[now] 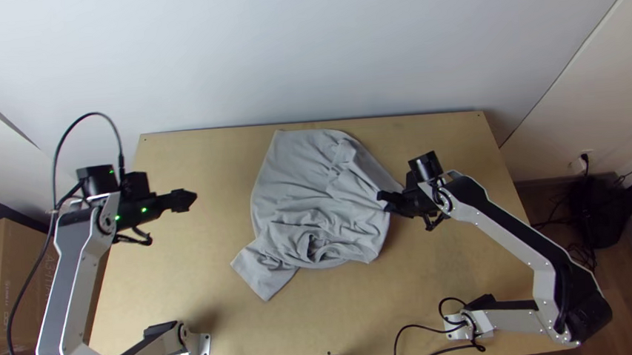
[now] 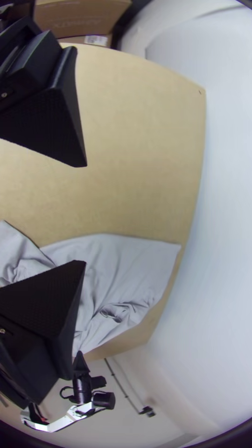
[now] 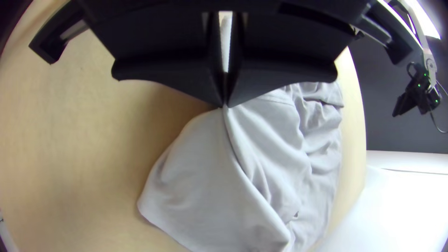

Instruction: Fold the t-shirt

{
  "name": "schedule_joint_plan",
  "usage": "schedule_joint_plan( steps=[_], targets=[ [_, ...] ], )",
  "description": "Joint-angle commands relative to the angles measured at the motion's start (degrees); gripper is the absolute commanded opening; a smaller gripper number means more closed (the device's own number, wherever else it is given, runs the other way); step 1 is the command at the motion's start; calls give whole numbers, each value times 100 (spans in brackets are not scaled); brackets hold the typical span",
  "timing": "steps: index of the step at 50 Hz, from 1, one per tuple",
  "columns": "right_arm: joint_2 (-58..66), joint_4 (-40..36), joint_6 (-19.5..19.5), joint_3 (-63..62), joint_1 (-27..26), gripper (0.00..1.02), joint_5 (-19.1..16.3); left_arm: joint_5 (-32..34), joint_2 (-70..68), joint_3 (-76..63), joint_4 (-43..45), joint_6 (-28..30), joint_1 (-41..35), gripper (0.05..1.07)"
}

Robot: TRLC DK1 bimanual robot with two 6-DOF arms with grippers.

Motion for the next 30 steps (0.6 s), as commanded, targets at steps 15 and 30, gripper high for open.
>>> schedule_joint_plan(
  steps=[15,30],
  targets=[
    [-1231,-1236,-728,-718,325,2,-64,6,1885,1567,535,-293,-1850,102],
    [-1222,-1228,-764,-868,290,20,-64,-2,3045,2402,561,-118,-2958,102]
  ],
)
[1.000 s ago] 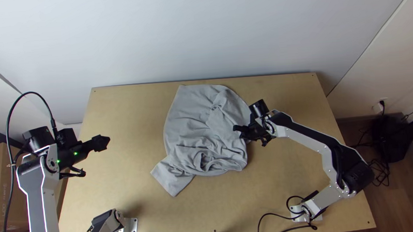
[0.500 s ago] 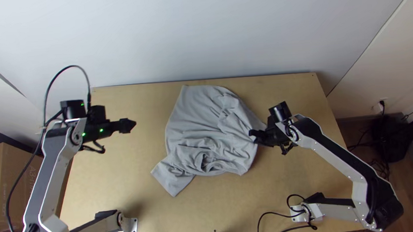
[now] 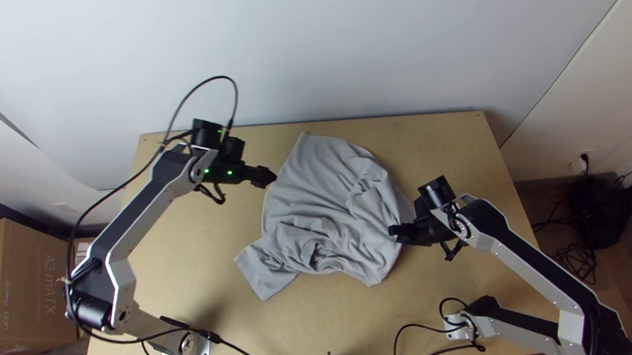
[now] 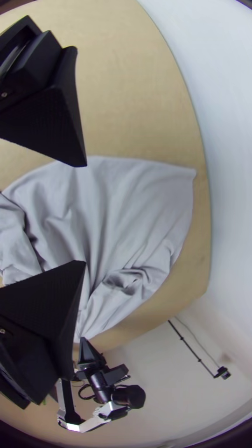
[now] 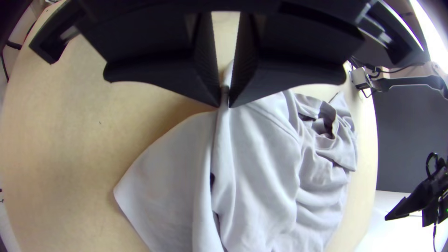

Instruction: Fold the t-shirt

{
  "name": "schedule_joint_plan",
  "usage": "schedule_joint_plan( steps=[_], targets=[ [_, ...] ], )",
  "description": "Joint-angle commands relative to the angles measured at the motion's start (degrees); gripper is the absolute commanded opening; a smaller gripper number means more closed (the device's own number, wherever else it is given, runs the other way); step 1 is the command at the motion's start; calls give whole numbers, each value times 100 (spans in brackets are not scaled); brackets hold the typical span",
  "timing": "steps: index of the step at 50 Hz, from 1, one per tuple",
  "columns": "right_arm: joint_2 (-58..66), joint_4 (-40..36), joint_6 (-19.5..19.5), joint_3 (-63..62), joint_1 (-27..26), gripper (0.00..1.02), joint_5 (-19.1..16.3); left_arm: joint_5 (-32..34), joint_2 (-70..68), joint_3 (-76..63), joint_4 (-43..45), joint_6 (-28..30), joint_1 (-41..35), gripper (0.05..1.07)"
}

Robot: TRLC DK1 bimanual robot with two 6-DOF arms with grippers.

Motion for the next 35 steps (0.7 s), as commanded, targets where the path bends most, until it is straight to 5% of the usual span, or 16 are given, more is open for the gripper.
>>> schedule_joint_plan(
  steps=[1,20,26,35],
  targets=[
    [37,-54,-47,-89,-27,20,-21,11,361,435,32,75,-195,102],
    [389,-63,50,-63,0,20,-21,20,1187,1517,-30,75,-424,102],
    [380,-124,147,-19,35,39,-21,20,1240,1552,-38,75,-433,102],
    [397,-230,235,-37,202,39,-3,20,1275,1543,-47,75,-433,102]
  ],
)
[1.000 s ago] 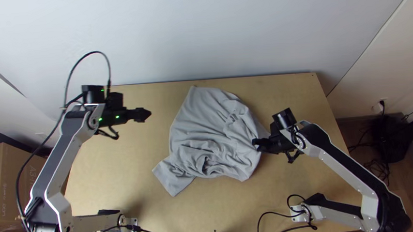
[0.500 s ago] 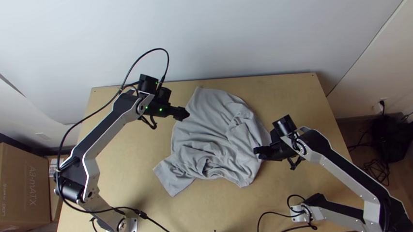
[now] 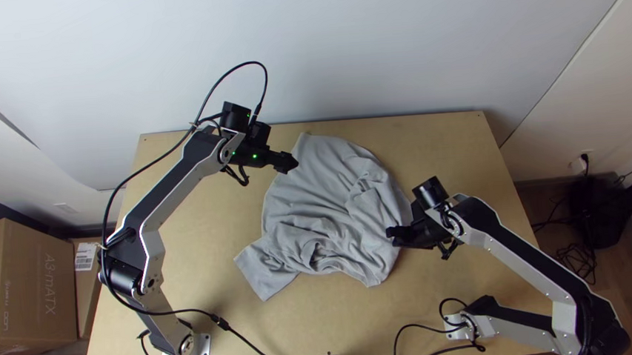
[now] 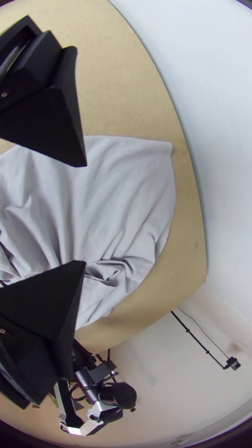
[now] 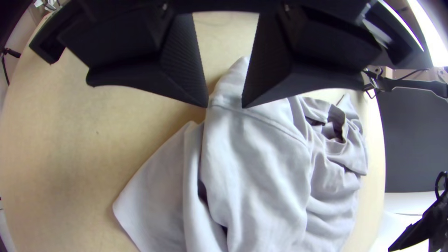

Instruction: Fold the t-shirt

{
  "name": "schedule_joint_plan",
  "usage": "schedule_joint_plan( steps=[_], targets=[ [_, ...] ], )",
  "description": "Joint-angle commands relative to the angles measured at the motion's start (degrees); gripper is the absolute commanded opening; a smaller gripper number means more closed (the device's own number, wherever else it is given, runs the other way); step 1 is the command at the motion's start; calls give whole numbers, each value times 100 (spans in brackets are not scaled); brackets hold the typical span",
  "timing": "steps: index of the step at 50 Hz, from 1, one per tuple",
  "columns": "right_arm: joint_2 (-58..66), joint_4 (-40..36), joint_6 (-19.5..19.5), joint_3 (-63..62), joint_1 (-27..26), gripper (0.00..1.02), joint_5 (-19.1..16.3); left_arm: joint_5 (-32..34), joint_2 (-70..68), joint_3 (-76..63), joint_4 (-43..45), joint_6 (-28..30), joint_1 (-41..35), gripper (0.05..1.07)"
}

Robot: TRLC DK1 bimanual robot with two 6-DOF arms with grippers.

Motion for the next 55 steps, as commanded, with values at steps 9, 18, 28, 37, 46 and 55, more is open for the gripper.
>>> schedule_joint_plan(
  steps=[9,18,28,37,46,55],
  targets=[
    [381,18,123,-133,108,38,12,20,196,162,6,11,-79,102],
    [715,308,88,-204,29,39,83,11,293,338,14,-42,-158,102],
    [794,457,79,-177,55,40,127,20,460,566,6,-68,-219,102],
    [891,493,26,-168,81,42,153,20,653,803,-12,-94,-351,102],
    [1023,554,-79,-177,81,42,215,20,758,979,-47,-112,-422,102],
    [988,853,-105,-256,73,2,223,11,776,1014,-65,-112,-422,102]
  ],
)
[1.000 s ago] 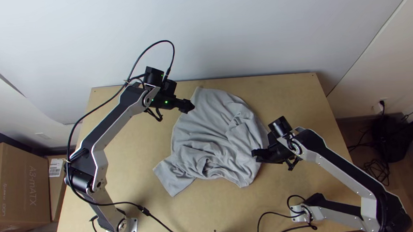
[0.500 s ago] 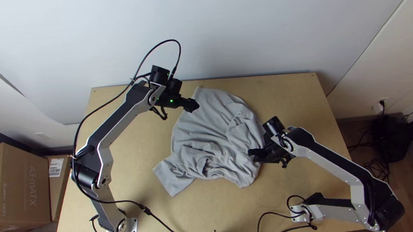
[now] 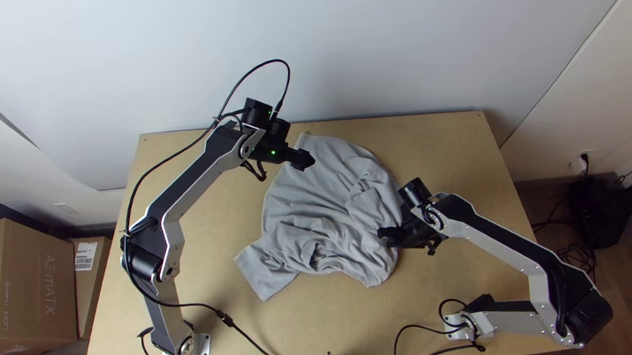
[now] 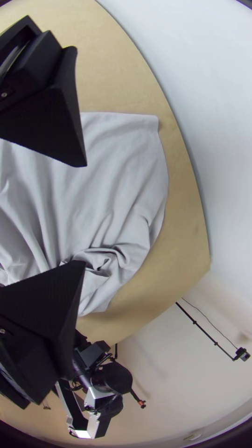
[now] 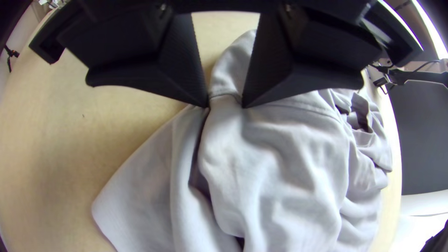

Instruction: Fold the t-shirt

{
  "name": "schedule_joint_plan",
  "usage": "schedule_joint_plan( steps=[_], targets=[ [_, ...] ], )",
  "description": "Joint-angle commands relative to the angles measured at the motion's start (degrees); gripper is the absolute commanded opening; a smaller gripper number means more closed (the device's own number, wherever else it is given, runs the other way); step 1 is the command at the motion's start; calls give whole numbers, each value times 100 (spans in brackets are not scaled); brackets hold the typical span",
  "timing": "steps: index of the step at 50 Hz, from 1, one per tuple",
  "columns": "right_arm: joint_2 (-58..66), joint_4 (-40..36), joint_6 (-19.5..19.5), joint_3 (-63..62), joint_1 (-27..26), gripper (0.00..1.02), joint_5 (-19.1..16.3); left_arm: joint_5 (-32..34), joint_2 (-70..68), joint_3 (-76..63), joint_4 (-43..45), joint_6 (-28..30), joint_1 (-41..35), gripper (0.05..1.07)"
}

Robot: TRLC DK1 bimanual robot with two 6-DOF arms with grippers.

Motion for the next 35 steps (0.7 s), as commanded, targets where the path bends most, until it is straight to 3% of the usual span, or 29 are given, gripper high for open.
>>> schedule_joint_plan(
  steps=[1,19,35],
  targets=[
    [13,239,-68,-158,-2,2,70,11,90,199,-56,-86,-15,102],
    [-796,-526,-33,88,16,2,53,-183,573,735,-153,81,-446,102],
    [-1332,-1334,-235,79,1097,2,-176,-376,898,727,32,433,-1483,102]
  ],
)
